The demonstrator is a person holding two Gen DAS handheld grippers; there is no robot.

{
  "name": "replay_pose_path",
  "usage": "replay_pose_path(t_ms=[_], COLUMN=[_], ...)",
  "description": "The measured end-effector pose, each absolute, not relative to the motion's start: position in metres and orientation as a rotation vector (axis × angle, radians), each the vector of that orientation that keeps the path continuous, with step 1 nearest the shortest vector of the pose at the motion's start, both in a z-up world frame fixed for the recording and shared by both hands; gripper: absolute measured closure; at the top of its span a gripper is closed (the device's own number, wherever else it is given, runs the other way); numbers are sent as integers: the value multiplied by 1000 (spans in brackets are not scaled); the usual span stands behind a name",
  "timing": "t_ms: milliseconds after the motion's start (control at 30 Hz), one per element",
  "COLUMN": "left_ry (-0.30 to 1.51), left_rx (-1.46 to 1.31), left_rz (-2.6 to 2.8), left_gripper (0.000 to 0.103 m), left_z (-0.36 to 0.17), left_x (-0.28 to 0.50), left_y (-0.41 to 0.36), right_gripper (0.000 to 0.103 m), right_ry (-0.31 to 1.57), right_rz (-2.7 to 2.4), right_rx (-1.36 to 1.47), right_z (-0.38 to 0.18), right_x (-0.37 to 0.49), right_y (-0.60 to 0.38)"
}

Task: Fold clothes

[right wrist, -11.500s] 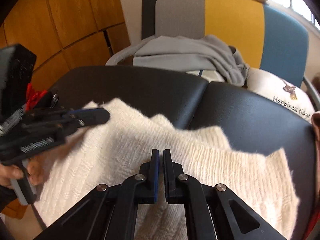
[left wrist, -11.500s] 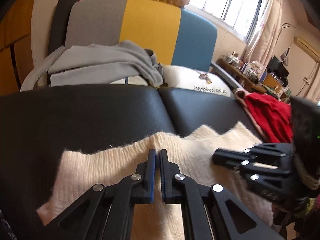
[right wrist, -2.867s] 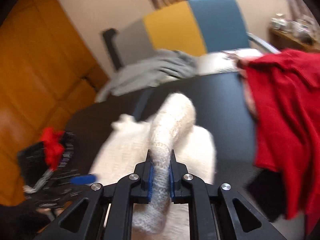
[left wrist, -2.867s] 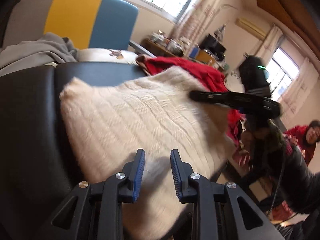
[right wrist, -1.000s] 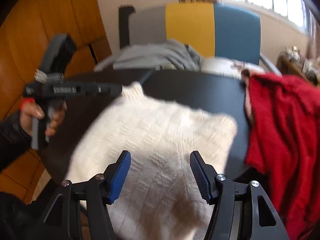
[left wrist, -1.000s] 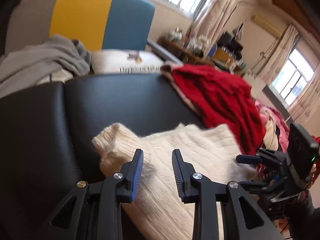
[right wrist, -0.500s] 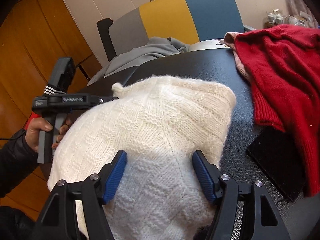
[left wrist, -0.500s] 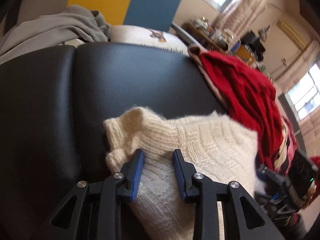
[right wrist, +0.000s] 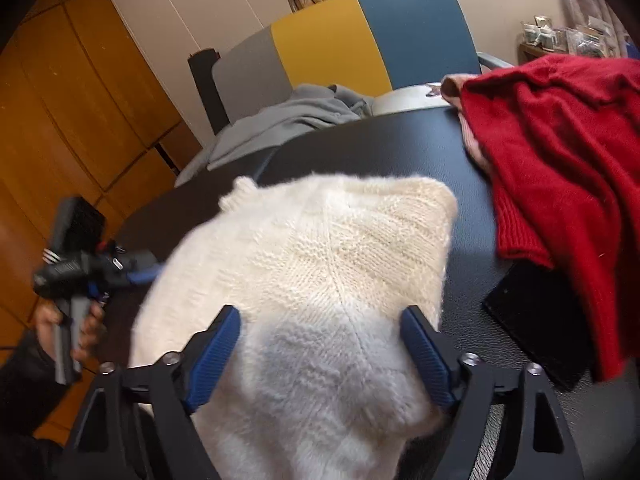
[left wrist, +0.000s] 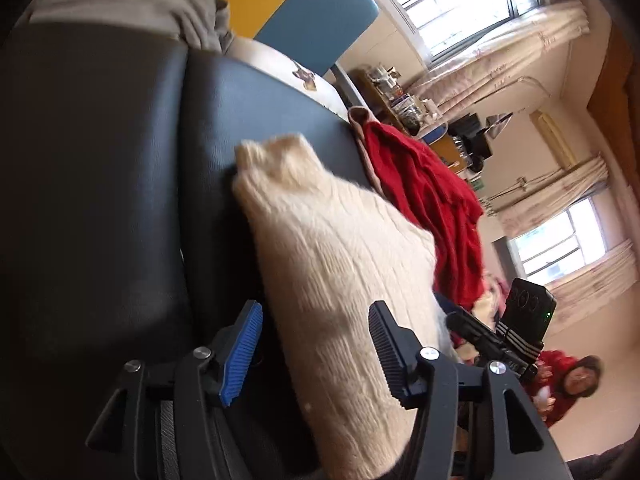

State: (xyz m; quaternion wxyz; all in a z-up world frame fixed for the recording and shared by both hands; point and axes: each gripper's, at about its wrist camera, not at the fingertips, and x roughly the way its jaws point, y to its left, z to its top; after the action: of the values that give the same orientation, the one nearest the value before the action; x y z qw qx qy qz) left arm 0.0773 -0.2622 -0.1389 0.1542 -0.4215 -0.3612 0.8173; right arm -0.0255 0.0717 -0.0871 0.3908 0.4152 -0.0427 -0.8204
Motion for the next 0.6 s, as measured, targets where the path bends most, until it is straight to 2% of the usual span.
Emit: replay_pose_path(t_ms=[67,133,267,367,533,600], left_ry=[-1076,-1108,-1088,-1040,-1038,-950], left_rx=[-1190,-1171,-1162,-1152,-1128,-1130], left_rz=[2306,2289,2289,2280,2240,2267], left_gripper=[44,43,41,37,36,36], left_z=[-146,-151,-157,-158,-162,-158], left_x=[79,74,65,60,45,40], left_y=[-260,-259,-256,-251,-250,-243], right_gripper=[8,0,0,0,0,0], right_ry=[-190,-321,-473,-451,-396,-415], right_rz=[-2058,-1994,-1880,-1804,-1668,-1618], right_rx=[1063,1090,1192,1263,1374,1370], right_z=[-81,-80,-94,-109,-141,-145], right_x=[-28,-35,-55,-76,-105,-108], right_y=[89,110,136,129,91,81])
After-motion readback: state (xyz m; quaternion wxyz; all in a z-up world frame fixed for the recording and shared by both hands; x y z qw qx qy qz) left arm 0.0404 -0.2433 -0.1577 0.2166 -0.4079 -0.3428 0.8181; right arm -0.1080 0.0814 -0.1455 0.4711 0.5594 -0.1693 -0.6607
